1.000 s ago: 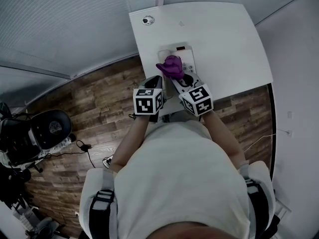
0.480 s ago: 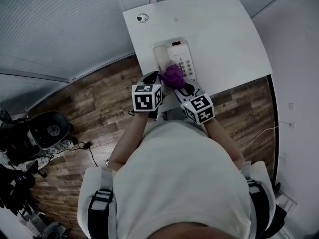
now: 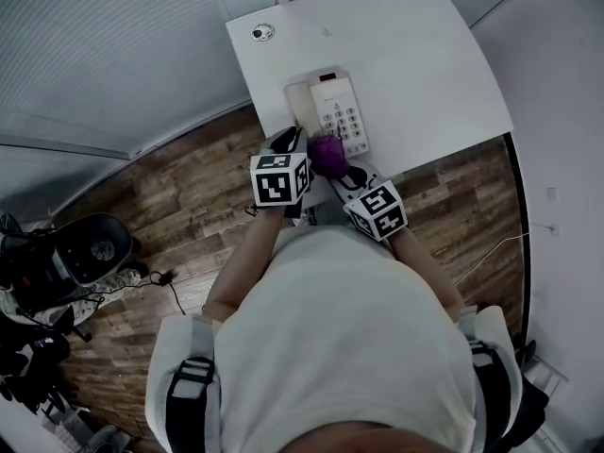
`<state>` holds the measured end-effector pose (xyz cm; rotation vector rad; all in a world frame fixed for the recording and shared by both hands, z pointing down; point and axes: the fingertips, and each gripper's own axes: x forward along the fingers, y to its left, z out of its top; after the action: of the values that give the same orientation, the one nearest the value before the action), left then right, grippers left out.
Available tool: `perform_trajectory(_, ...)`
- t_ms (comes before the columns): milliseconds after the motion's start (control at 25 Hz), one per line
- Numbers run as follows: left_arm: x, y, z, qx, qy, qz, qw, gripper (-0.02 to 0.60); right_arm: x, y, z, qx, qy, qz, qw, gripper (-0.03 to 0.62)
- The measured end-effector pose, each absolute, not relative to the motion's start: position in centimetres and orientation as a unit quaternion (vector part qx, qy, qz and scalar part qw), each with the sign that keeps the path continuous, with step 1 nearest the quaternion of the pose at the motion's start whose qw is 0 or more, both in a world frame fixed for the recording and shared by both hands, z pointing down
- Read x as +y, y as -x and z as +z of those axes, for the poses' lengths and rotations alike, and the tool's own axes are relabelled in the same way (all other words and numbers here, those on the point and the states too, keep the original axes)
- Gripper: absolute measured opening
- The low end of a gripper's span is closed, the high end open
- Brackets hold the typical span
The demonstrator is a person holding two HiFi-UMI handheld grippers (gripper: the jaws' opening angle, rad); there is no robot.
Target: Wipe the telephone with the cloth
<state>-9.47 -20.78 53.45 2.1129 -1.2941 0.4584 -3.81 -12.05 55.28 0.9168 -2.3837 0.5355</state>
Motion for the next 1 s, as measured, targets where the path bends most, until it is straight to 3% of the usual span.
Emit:
perform_trajectory(80, -21.0, 9.1, 53.3, -0.488, -0.798, 0.168, 0.312, 0.063, -12.3, 3.0, 54.8, -0.877, -0.356, 0.201, 0.253, 0.091)
perform_trajectory(120, -21.0, 8.8, 53.3, -0.484, -0.799, 0.166, 0.316, 0.166, -12.5, 2.5, 54.4, -0.874, -0.368, 0.202, 0.244, 0.091)
perform_trajectory(160, -21.1, 8.4, 53.3, -0.482, -0.799, 0.164, 0.320, 0.222, -12.8, 1.8, 54.0, -0.871, -0.381, 0.202, 0.235, 0.091)
perform_trajectory(520, -22.7, 6.7, 53.7, -0.516, -0.776, 0.161, 0.326, 0.253, -16.6, -3.7, 51.2, -0.835, -0.484, 0.187, 0.180, 0.091)
perform_trajectory(1000, -24.3, 6.9, 54.8, -0.599, -0.714, 0.199, 0.304, 0.258, -17.2, -3.6, 50.7, -0.838, -0.482, 0.188, 0.172, 0.091)
